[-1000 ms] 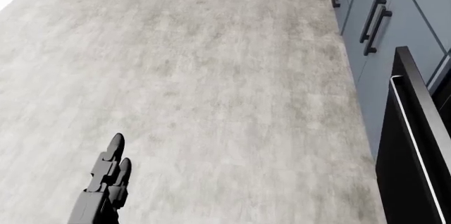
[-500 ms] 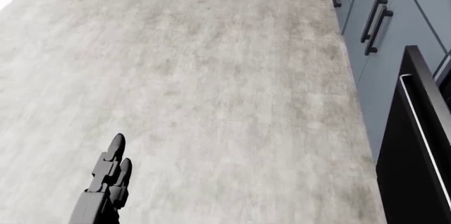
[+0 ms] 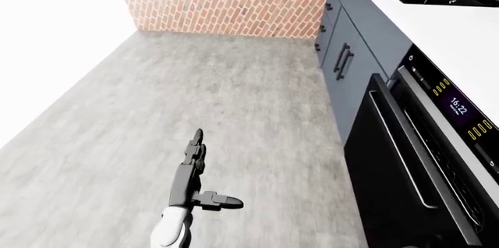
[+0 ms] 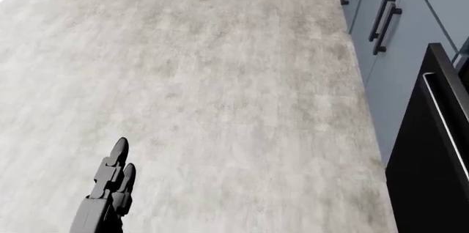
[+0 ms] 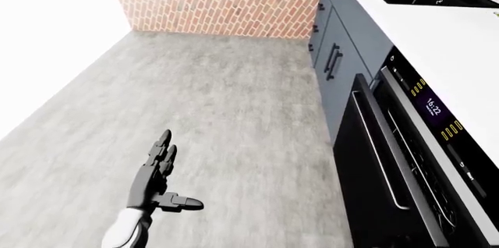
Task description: Close the dishwasher door
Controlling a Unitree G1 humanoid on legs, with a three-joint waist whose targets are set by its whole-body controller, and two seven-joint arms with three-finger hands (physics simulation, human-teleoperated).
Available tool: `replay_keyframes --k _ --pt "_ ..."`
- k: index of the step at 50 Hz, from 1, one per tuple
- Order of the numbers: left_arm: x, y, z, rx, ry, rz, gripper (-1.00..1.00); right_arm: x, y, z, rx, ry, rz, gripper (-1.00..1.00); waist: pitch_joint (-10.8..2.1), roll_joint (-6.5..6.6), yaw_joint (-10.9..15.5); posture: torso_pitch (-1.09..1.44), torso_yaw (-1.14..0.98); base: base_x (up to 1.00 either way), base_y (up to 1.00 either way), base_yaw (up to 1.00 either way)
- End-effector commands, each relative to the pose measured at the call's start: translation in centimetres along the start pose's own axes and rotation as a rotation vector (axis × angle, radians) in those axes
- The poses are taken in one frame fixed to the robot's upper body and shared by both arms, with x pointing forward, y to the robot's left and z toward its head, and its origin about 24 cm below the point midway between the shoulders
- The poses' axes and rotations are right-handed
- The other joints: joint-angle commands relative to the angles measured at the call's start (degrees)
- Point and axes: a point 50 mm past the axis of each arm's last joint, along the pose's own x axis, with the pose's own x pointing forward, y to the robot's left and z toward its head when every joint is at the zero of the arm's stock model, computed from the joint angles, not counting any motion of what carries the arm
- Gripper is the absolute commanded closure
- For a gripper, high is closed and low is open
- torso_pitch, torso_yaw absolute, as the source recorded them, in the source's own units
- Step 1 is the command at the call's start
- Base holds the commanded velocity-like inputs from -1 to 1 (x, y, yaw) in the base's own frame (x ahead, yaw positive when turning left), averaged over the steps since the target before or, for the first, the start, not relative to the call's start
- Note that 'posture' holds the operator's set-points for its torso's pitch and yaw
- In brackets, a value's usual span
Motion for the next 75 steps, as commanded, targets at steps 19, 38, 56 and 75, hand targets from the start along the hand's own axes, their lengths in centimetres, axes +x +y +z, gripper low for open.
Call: replay_keyframes --k 19,38,56,75 --pt "0.3 -0.1 1.5 0.009 -0.085 -0.003 -1.00 2.2 -4.1 0.1 0.003 0.007 -0.168 -1.00 -0.84 -0.92 -0.59 0.00 0.00 0.00 0.00 0.00" --pt "0.2 -0.1 1.6 0.009 -0.086 -0.001 -1.00 3.2 -6.1 -0.1 0.015 0.008 -0.201 -1.00 -0.95 -1.10 -0.50 0.00 0.00 0.00 0.00 0.00" --pt "0.1 -0.1 1.7 0.009 -0.089 -0.001 -1.00 4.2 -8.5 1.2 0.013 -0.026 -0.233 -1.00 -1.07 -0.66 -0.48 0.00 0.00 0.00 0.00 0.00" --pt "0.1 -0.1 1.7 0.008 -0.088 -0.002 -1.00 4.8 -10.2 2.2 0.011 -0.030 -0.244 -1.00 -1.22 -0.42 -0.49 0.00 0.00 0.00 0.00 0.00"
